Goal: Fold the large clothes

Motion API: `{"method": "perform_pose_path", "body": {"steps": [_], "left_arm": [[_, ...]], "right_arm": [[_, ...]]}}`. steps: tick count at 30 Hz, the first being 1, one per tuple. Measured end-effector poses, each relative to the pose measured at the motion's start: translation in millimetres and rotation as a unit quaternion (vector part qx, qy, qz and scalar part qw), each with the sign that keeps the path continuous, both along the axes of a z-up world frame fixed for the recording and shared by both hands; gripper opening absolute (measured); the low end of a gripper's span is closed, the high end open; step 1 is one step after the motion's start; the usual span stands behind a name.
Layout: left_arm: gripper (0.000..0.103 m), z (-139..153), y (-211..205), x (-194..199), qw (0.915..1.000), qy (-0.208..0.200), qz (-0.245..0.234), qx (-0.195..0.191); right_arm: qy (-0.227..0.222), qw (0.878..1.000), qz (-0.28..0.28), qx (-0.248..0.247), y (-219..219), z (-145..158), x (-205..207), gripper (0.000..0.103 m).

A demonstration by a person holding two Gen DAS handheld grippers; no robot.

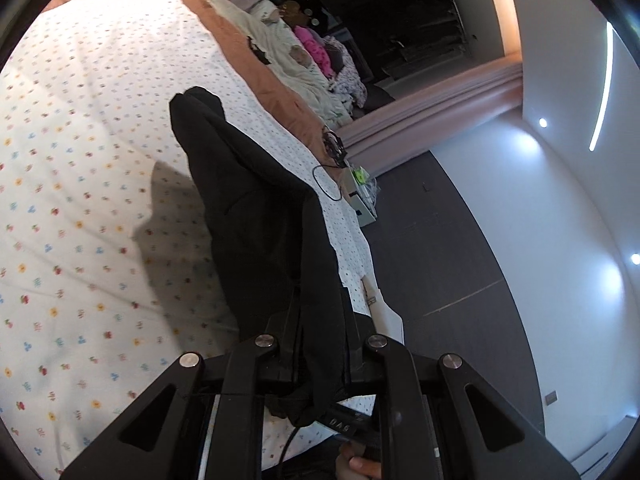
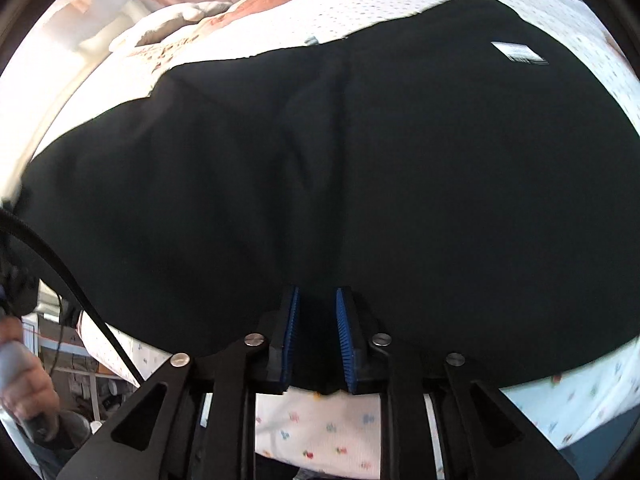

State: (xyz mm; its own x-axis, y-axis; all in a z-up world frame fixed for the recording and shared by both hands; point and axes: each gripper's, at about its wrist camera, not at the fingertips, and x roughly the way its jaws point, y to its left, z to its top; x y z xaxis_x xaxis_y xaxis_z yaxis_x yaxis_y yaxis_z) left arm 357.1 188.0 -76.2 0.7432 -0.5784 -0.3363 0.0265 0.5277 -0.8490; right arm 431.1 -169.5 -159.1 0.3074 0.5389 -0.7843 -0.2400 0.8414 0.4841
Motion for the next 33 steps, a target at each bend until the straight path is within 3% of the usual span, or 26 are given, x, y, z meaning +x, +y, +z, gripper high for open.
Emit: {"method": "perform_pose_path", "body": {"steps": [9, 15, 19, 20, 23, 33], "left_arm": [[0.015, 36, -58, 31, 0.9975, -0.016, -0.056, 0.039], [0.015, 53, -98, 51, 0.9938, -0.018, -0.087, 0.067], [0.015, 58, -125, 65, 0.9908, -0.014, -0.11, 0.078], [0.015, 59, -130, 67, 0.9901, -0.014, -0.114, 0.08], [0.015, 58, -149, 78, 0.9877, -0.01, -0.129, 0.088], [0.015, 44, -207, 116, 0.9785, 0.022, -0.173, 0.11]], "right_arm": [[0.031, 0.998, 0.019, 0.046, -30, -1, -4, 0.011], [0.01, 0.996, 0.015, 0.089, -73, 34, 4, 0.012], [-0.009, 0.995, -0.018, 0.096, -120, 54, 9, 0.013], [-0.014, 0.995, -0.027, 0.099, -131, 58, 8, 0.019], [-0.029, 0.992, -0.054, 0.11, -170, 68, 13, 0.067], [-0.038, 0.979, -0.137, 0.142, -271, 69, 21, 0.069]]}}
